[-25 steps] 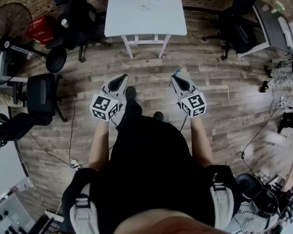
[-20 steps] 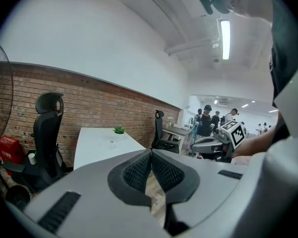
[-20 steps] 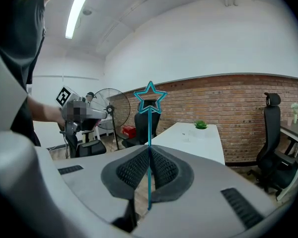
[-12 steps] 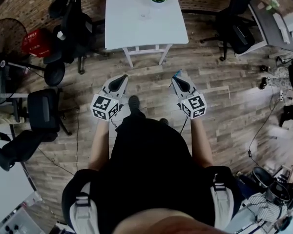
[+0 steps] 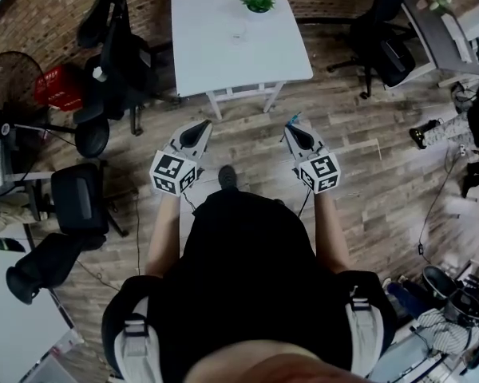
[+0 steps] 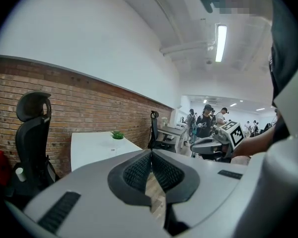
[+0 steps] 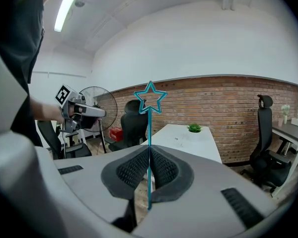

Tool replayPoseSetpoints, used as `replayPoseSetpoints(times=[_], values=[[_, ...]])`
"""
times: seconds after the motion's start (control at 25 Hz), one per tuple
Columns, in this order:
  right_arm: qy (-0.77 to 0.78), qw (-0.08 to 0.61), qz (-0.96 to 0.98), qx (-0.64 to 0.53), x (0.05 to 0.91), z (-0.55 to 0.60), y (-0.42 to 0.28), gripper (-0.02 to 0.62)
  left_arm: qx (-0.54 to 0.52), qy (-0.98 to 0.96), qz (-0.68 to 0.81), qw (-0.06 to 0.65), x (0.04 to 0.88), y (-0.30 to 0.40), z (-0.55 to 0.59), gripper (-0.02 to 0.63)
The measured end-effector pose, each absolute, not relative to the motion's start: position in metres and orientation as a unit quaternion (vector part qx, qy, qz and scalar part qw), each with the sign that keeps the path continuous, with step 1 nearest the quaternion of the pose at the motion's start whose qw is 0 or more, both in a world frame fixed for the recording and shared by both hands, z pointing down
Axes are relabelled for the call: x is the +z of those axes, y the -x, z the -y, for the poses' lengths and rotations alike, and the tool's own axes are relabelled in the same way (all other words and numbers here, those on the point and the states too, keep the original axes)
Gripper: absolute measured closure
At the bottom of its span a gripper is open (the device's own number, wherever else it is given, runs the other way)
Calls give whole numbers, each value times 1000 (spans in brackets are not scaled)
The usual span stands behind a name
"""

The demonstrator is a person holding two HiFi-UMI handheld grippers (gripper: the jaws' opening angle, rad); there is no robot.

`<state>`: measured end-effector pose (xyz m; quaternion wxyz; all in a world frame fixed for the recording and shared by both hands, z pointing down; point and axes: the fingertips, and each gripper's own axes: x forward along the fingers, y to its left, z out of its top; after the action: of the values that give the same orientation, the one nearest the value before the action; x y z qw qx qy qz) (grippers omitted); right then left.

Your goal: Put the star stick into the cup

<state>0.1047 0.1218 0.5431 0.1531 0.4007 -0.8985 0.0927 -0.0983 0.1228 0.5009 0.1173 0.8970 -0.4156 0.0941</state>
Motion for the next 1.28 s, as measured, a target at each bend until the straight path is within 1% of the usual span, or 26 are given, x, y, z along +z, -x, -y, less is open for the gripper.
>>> replayPoseSetpoints(times=[0.52, 0.76, 1.28], values=[[-401, 161, 897, 94, 557, -108, -45, 595, 98, -899, 406, 127, 513, 150, -106, 584], [-399, 173, 895, 102, 565, -107, -36, 595, 96, -901, 403, 128, 511, 156, -104, 584], [-379, 174, 905, 91, 559, -59, -14, 595, 82, -885, 437, 141, 515, 188, -79, 584]])
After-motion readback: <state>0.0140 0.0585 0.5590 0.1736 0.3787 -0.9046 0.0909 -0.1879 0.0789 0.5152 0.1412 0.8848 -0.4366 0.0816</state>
